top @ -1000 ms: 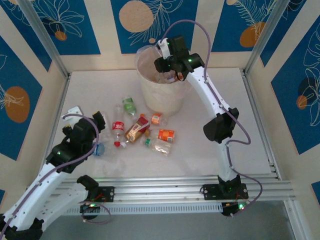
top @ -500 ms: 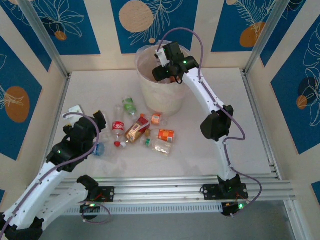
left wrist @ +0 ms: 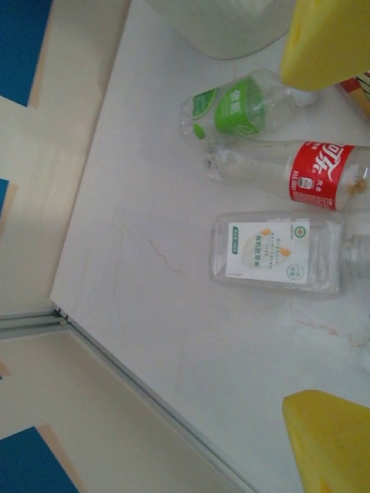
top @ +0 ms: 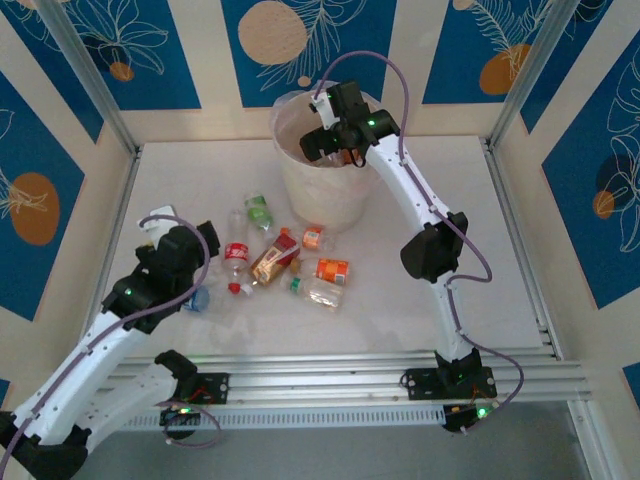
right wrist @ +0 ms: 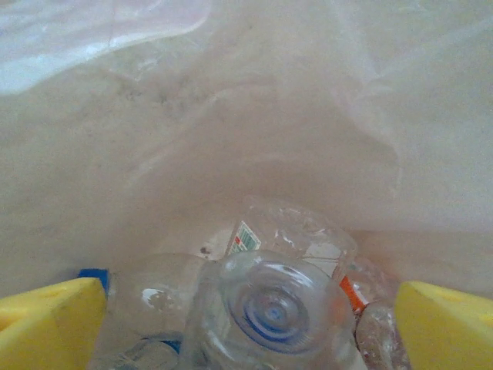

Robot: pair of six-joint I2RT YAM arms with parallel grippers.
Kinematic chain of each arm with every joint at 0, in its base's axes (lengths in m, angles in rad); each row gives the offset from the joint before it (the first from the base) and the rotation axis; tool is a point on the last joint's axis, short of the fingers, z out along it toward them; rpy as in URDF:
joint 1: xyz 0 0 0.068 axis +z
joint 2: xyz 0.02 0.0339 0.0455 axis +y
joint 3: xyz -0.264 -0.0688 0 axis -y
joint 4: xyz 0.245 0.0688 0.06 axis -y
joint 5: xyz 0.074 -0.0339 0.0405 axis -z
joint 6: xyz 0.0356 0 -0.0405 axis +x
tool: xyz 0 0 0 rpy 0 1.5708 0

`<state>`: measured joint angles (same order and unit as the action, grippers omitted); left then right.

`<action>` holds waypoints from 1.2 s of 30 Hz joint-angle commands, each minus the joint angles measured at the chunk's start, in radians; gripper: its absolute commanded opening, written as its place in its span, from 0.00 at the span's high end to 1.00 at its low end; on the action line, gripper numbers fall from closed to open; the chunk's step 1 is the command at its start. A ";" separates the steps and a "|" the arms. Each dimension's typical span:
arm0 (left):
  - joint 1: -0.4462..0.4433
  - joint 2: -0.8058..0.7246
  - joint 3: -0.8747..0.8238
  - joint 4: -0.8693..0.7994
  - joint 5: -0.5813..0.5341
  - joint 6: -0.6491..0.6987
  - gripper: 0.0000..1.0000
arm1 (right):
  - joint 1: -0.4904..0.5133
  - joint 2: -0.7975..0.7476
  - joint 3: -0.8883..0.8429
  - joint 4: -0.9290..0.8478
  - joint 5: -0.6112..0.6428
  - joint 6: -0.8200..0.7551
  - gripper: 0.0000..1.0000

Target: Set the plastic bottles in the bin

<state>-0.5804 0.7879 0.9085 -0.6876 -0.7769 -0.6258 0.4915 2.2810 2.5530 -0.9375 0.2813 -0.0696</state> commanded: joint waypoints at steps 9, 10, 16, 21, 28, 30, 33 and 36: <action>0.003 0.052 0.040 -0.132 0.095 -0.119 0.01 | 0.009 -0.249 -0.102 0.020 0.027 0.087 0.01; 0.007 0.054 0.038 -0.156 0.093 -0.169 0.00 | 0.009 -0.276 -0.129 0.022 0.031 0.101 0.01; 0.106 0.031 0.006 -0.213 0.201 -0.303 0.00 | 0.016 -0.457 -0.361 0.073 0.076 0.176 0.01; 0.266 0.035 -0.060 -0.226 0.398 -0.397 0.01 | 0.025 -0.610 -0.564 0.130 0.077 0.235 0.01; 0.387 0.013 -0.189 -0.174 0.539 -0.509 0.00 | 0.030 -0.733 -0.712 0.147 0.040 0.300 0.01; 0.404 0.013 -0.213 -0.166 0.555 -0.526 0.01 | 0.038 -0.749 -0.733 0.146 0.038 0.307 0.01; 0.417 0.015 -0.240 -0.157 0.559 -0.544 0.00 | 0.054 -0.767 -0.756 0.147 0.041 0.312 0.01; 0.424 0.022 -0.260 -0.133 0.563 -0.554 0.01 | 0.071 -0.778 -0.775 0.155 0.049 0.313 0.01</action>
<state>-0.1726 0.8127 0.6670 -0.8486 -0.2455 -1.1404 0.5465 1.5314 1.7977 -0.8097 0.3359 0.2188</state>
